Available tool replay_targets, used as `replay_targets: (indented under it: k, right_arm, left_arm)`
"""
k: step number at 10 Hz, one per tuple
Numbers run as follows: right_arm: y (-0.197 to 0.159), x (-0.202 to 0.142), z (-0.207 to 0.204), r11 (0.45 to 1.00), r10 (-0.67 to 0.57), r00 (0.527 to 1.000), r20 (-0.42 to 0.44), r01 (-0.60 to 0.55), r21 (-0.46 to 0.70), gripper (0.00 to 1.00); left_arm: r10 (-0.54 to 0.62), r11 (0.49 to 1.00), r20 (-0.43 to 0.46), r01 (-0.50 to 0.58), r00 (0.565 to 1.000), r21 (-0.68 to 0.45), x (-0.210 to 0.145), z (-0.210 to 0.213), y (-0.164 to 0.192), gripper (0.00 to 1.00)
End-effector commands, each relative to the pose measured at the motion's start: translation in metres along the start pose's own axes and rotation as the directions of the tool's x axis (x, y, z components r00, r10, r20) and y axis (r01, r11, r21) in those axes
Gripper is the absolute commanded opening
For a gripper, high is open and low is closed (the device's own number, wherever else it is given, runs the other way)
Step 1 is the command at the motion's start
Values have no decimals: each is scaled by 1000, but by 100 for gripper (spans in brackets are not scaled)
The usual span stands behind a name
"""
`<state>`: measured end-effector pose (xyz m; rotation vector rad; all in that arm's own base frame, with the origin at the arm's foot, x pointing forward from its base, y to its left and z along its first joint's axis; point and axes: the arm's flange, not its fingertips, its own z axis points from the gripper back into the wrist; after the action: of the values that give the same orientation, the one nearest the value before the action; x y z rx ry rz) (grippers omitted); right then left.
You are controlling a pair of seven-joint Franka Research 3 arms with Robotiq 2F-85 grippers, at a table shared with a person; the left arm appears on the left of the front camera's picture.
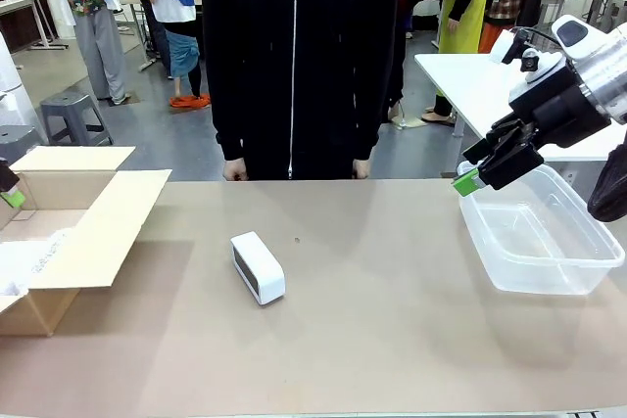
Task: Separate and place wrapped and unwrapped clocks.
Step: If the picked Digital clock is wrapped, place it in the Package Box ; if not, place it in the Organizing box.
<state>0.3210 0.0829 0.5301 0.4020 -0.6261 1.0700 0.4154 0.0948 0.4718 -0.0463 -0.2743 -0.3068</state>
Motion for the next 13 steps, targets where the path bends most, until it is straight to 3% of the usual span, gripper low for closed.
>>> replay_targets:
  k: [1, 2, 4, 6, 7, 9, 11, 13]
  right_arm:
    - [0, 1, -2, 1000, -2, 1000, 22, 1, 23, 100]
    - [0, 1, -2, 1000, -2, 1000, 22, 1, 23, 100]
    - [0, 1, -2, 1000, -2, 1000, 22, 1, 23, 100]
    - [0, 1, -2, 1000, -2, 1000, 22, 1, 23, 100]
    - [0, 1, -2, 1000, -2, 1000, 22, 1, 23, 100]
    - [0, 1, -2, 1000, -2, 1000, 22, 1, 23, 100]
    - [0, 1, -2, 1000, -2, 1000, 22, 1, 23, 100]
    - [0, 1, -2, 1000, -2, 1000, 22, 1, 23, 100]
  left_arm:
    - [-44, 999, 30, 43, 999, 21, 12, 27, -3, 100]
    - [-61, 998, 44, 61, 997, -2, 19, 55, -7, 100]
    - [-110, 994, -13, 109, 994, -20, 29, 107, -18, 100]
    - [-163, 984, 26, 164, 986, -73, 38, 147, -35, 100]
    - [-162, 985, -18, 160, 987, -57, 40, 165, -43, 100]
    - [-142, 990, -77, 141, 987, -12, 46, 181, -56, 100]
    - [-114, 993, -46, 114, 992, -2, 47, 178, -54, 100]
    - [-66, 997, -83, 62, 994, -46, 48, 171, -51, 100]
